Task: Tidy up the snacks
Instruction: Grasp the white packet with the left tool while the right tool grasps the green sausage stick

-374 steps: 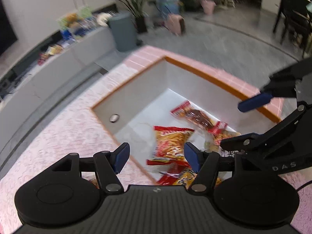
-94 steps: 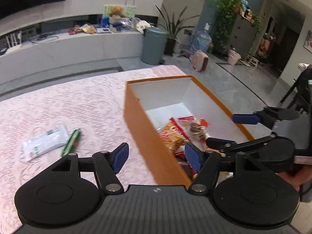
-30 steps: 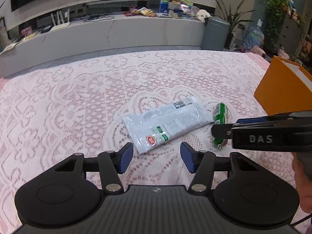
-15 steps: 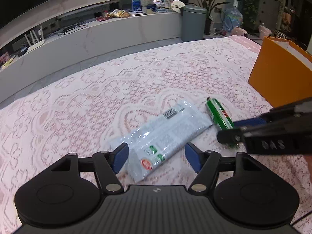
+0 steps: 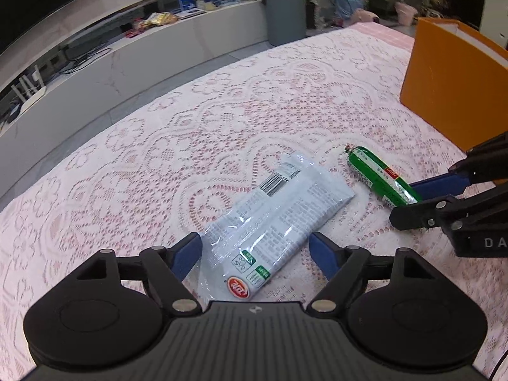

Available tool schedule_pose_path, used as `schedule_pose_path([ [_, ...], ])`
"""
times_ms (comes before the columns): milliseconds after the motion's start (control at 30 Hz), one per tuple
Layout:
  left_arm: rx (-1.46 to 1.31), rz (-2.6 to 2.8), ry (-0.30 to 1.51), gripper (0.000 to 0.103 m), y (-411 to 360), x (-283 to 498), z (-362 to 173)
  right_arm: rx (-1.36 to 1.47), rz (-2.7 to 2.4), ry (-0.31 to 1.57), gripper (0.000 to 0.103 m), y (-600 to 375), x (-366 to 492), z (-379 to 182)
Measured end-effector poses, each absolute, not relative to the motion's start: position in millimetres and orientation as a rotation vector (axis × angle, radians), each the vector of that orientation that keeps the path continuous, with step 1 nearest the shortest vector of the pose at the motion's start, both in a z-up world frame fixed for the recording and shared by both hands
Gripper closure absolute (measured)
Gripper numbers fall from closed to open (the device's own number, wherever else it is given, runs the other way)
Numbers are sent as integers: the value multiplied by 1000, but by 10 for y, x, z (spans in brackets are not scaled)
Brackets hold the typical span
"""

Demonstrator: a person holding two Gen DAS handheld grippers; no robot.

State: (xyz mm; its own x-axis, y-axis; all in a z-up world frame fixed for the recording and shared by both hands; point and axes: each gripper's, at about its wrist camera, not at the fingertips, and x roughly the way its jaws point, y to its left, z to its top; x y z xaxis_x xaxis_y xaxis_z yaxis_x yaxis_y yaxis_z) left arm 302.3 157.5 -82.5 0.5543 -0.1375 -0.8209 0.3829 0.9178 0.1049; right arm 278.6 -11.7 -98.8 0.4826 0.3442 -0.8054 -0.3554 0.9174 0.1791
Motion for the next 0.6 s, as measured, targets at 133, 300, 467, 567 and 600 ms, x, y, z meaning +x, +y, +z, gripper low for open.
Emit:
schedule_pose_path([
  [133,291,-371,937,4,1616,3130,-849,-14,429,978,78,-111,2787,-975],
  [300,254,-430,973,0,1673,3306,-883,-4,442,982,76,-120,2811,-966],
  [467,221,-421,977,0,1646,3384,-900,2,443,971,71,-103,2844,-950],
  [567,184,-368,988,14,1603,3336,-875,-4,436,964,71,-92,2867,-961],
  [600,167,-343,997,18,1580,3316,-849,-1,438,968,72,-94,2874,-973],
])
